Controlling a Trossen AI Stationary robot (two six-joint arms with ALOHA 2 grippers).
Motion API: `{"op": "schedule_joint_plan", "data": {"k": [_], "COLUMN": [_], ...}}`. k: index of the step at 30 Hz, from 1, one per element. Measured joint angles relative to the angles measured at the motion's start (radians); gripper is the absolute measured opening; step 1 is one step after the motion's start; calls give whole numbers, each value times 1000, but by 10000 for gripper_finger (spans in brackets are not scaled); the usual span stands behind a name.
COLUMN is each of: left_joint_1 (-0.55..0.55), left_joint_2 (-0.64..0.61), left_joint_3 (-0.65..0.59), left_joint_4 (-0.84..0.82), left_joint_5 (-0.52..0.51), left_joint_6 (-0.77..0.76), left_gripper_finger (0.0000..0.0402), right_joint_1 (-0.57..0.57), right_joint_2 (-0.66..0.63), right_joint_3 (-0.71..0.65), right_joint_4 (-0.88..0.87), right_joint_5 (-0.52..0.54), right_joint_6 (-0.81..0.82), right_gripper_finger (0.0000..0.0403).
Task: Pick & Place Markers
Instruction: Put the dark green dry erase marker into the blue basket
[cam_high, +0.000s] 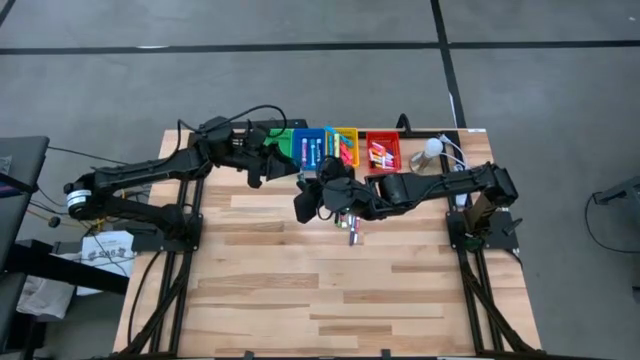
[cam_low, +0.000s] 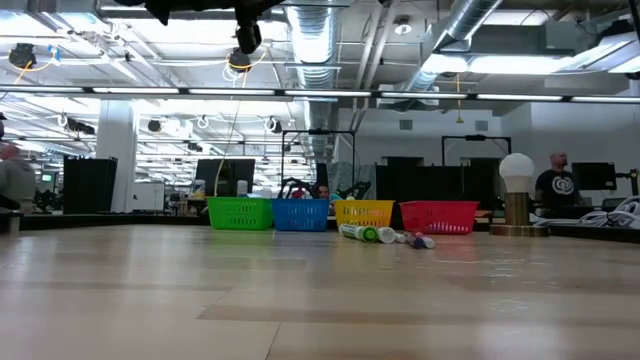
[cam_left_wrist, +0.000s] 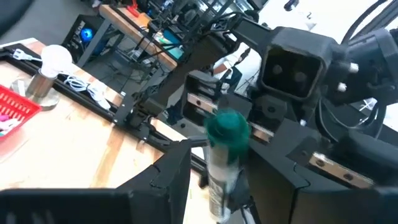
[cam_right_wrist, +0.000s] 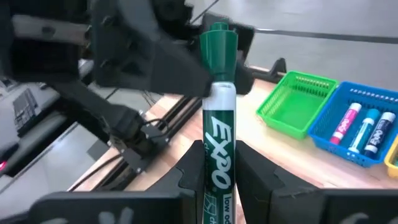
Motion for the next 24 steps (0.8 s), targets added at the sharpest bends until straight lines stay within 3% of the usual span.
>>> {"op": "schedule_joint_plan", "data": {"k": [13, 20, 24], "left_joint_1": [-28, -46, -46], "left_joint_2": [-1, -1, -1], "left_joint_3": [0, 0, -1], "left_joint_4": [7, 13, 19], "left_joint_5": [-38, -34, -33], "left_joint_6": [42, 75, 91], "left_gripper_finger": [140, 71, 65], "right_joint_1": [-2, -3, -3], "right_joint_2": [0, 0, 0], "right_joint_3": [0, 0, 0], "right_joint_4": [41, 46, 46], "right_joint_5": [11, 0, -4], "right_joint_6": [-22, -49, -50], "right_gripper_finger": [56, 60, 70]}}
